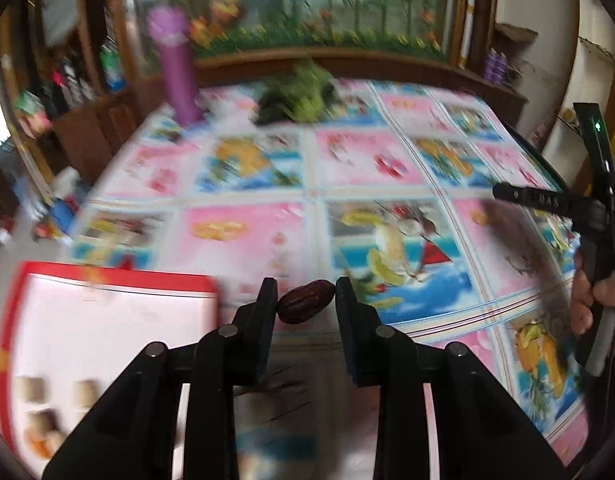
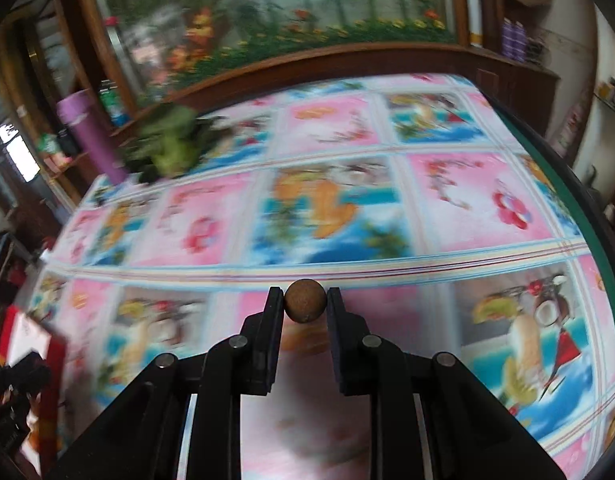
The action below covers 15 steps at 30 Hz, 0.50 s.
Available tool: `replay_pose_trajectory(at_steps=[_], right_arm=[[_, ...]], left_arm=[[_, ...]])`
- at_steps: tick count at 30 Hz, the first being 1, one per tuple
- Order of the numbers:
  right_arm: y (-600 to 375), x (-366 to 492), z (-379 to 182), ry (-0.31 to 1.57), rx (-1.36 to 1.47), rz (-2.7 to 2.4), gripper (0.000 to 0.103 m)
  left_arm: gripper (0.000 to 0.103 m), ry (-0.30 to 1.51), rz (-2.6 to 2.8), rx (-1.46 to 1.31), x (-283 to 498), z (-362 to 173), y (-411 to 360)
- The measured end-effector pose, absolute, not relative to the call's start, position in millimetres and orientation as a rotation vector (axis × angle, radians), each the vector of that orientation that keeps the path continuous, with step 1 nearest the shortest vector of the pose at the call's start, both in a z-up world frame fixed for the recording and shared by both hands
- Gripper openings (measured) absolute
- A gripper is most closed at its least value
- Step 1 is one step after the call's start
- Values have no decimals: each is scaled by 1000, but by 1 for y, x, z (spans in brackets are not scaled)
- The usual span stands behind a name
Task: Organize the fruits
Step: 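Grasp a brown nut with the right tool while the left tool grasps a red date, then carry the nut and date into the tray and open both tools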
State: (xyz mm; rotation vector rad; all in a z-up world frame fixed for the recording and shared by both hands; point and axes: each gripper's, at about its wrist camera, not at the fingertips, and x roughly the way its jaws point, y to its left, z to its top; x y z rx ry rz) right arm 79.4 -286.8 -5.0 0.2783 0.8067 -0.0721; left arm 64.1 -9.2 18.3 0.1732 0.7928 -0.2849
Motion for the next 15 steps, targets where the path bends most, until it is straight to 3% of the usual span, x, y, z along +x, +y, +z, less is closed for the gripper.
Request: replay_pose_trajectory(at_steps=[6, 15], right_arm=[[-203, 58, 18, 759, 268, 128, 20], [-81, 31, 43, 727, 189, 377, 20]], left_arm=[[32, 648, -122, 179, 29, 55, 44], [32, 586, -13, 124, 2, 70, 109]])
